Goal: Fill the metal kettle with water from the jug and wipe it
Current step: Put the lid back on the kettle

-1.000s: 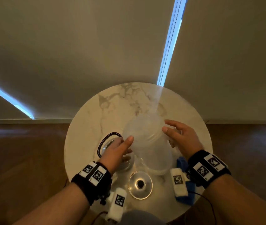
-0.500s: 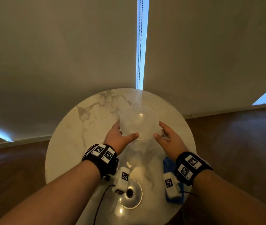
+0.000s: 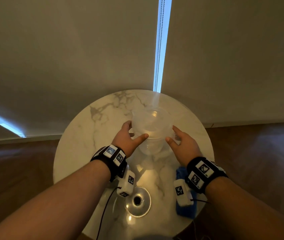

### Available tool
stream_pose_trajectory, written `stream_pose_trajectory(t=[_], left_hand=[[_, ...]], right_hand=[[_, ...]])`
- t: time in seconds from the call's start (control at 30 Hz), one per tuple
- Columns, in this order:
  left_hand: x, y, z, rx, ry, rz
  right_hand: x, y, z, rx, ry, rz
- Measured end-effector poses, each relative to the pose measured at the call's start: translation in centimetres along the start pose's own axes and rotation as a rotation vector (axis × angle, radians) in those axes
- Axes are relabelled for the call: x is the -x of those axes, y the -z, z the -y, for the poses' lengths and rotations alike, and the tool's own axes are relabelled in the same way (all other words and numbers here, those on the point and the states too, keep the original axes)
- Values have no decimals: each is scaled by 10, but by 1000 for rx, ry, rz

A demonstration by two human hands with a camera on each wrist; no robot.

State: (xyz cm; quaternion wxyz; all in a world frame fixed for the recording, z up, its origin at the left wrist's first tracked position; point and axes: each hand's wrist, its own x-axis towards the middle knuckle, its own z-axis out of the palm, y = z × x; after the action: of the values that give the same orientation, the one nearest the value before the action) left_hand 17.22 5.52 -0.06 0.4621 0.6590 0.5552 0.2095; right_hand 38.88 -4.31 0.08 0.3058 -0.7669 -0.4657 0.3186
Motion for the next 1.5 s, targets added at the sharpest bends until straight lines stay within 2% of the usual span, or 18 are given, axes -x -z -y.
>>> stream_pose_trajectory(t=[0.07, 0.17, 0.23, 0.3, 0.37, 0.4, 0.47, 0.57, 0.7, 0.8, 1.0, 1.17, 1.33, 1.5], left_hand=[[9, 2, 4, -21, -17, -6], [34, 8, 18, -33, -26, 12], [57, 14, 31, -93, -39, 54], [80, 21, 50, -171, -53, 91], [105, 25, 70, -227, -26, 132], [118, 26, 80, -252, -1, 151], [143, 28, 99, -308, 27, 190], [173, 32, 131, -361, 53, 231], [195, 44, 161, -370, 53, 242], [199, 55, 172, -389, 23, 197], [167, 81, 167, -381, -87, 3], [123, 97, 151, -416, -226, -94], [85, 102, 157, -560, -308, 7], [69, 104, 157, -770, -256, 175]], right_hand=[[3, 0, 1, 70, 73, -76], [22, -2, 5, 122, 310, -267], [38, -13, 8, 155, 447, -243], [54, -37, 5, 224, 515, 11], [67, -71, -6, 341, 476, 342], [71, -89, -14, 403, 442, 456], [80, -120, -29, 514, 367, 599], [90, -148, -40, 637, 325, 687], [97, -158, -43, 669, 324, 677], [96, -149, -30, 569, 298, 625], [84, -127, 30, 273, 287, 384], [59, -162, 77, 328, 356, 249], [45, -198, 88, 488, 346, 191], [45, -212, 84, 572, 317, 168]])
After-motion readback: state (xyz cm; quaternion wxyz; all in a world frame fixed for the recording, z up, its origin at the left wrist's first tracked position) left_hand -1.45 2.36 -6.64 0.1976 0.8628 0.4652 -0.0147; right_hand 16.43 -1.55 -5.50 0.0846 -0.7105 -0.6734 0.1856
